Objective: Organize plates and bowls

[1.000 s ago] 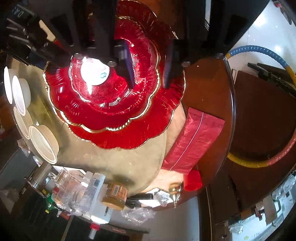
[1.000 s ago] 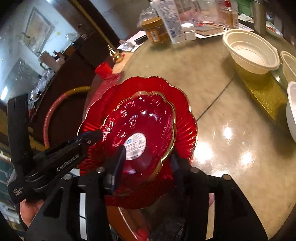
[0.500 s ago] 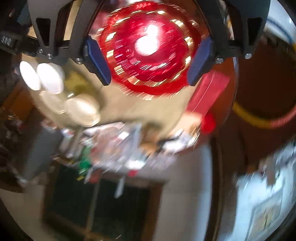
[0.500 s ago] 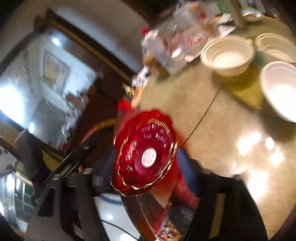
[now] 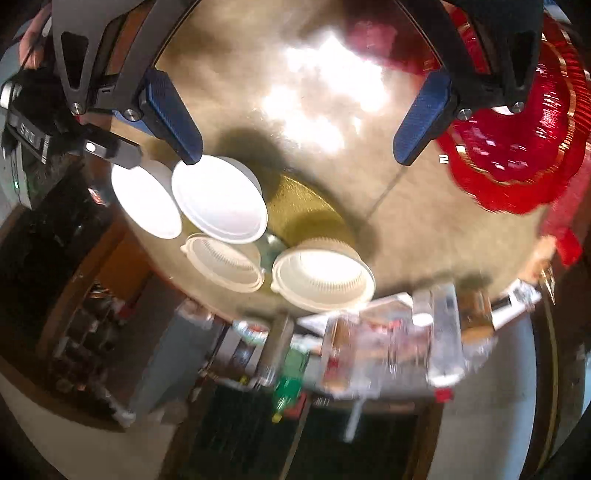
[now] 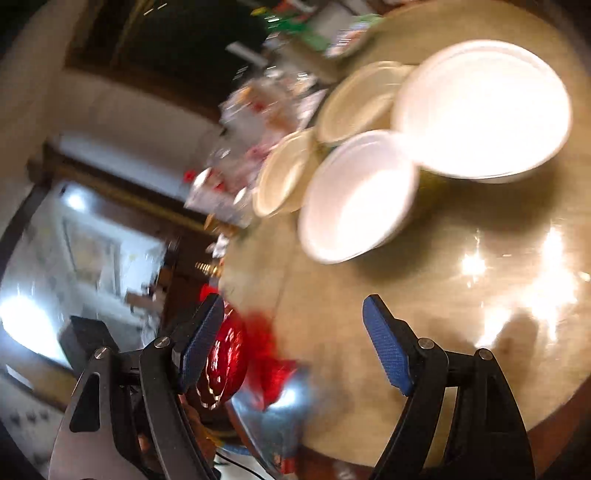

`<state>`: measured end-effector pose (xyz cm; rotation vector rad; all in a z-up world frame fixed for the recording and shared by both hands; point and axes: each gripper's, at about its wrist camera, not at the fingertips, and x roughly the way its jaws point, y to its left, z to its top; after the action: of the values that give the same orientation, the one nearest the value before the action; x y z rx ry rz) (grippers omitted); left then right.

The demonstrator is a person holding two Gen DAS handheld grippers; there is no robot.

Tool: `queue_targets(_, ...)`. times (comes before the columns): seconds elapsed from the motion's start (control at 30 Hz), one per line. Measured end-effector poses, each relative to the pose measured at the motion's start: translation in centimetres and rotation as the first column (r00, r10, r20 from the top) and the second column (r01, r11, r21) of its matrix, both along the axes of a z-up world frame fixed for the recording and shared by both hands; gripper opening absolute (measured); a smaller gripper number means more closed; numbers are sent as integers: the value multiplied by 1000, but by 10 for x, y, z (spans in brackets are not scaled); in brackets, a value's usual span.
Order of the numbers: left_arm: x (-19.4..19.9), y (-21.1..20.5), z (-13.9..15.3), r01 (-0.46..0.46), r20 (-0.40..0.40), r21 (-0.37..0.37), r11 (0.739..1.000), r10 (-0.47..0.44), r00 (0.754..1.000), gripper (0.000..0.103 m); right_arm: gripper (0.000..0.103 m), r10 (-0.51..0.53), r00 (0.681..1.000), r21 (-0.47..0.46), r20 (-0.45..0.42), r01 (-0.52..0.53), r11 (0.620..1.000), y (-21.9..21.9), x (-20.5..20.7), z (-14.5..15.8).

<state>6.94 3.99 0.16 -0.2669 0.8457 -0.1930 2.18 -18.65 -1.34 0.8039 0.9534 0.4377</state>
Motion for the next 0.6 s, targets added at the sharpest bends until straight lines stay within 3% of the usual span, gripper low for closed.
queue_targets(0.1, 26, -10, -15, -28, -117, -72, 997, 19, 993, 102, 79, -30, 997, 67, -71, 35, 997, -17, 16, -12)
queue_targets(0.27, 53, -33, -24, -44, -137, -15, 999, 41, 990, 100, 77, -101, 988, 35, -113, 106, 994, -26, 36, -23)
queue_targets(0.4, 70, -49, -37, -22, -195, -41, 999, 13, 981, 88, 61, -154, 978, -5, -139, 155, 988, -31, 53, -30)
queue_targets(0.43, 73, -52, -40, -14, -205, -39, 999, 5, 979, 84, 53, -160, 977, -16, -143, 160, 987, -32, 58, -32)
queue_targets(0.47, 75, -56, -41, -4, -209, -35, 999, -4, 978, 71, 45, -165, 975, -33, -150, 161, 986, -34, 63, -35)
queue_targets(0.5, 78, -60, -44, 4, -216, -23, 1000, -9, 976, 59, 41, -167, 974, -41, -152, 163, 986, -36, 65, -36)
queue_targets(0.57, 85, -66, -51, 4, -243, -4, 1000, -5, 970, 49, 31, -185, 971, -73, -152, 175, 982, -38, 70, -39)
queue_targets(0.6, 86, -67, -55, -1, -251, -1, 1000, 1, 968, 38, 29, -185, 971, -80, -149, 175, 981, -38, 71, -40)
